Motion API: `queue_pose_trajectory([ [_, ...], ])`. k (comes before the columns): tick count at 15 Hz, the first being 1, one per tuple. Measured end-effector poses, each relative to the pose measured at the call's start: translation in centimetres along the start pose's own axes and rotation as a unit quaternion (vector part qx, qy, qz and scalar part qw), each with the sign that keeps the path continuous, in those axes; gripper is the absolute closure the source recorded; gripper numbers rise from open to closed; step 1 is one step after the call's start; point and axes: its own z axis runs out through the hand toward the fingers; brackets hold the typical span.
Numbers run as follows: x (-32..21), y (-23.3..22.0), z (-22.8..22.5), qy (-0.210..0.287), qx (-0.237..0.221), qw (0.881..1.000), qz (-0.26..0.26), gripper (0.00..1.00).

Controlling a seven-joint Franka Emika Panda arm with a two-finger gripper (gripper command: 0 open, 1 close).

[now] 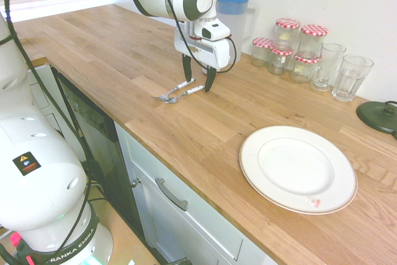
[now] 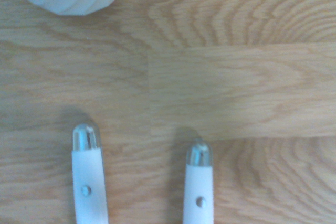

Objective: Put the spoon into the plate

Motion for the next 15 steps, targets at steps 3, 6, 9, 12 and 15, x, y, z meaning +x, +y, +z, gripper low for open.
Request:
queue_pose_trajectory([
  [3, 0.2, -0.6, 1.2, -0.005, -0.004, 1.000, 0.006, 1.00],
  [6, 0.8, -0.4, 1.5, -0.005, -0.004, 1.000, 0.012, 1.00],
  [9, 1.0, -0.3, 1.8, -0.006, -0.005, 1.000, 0.014, 1.00],
  [12, 0.7, -0.5, 1.8, -0.006, -0.005, 1.000, 0.011, 1.00],
  [15, 0.5, -0.6, 1.8, -0.005, -0.005, 1.000, 0.008, 1.00],
])
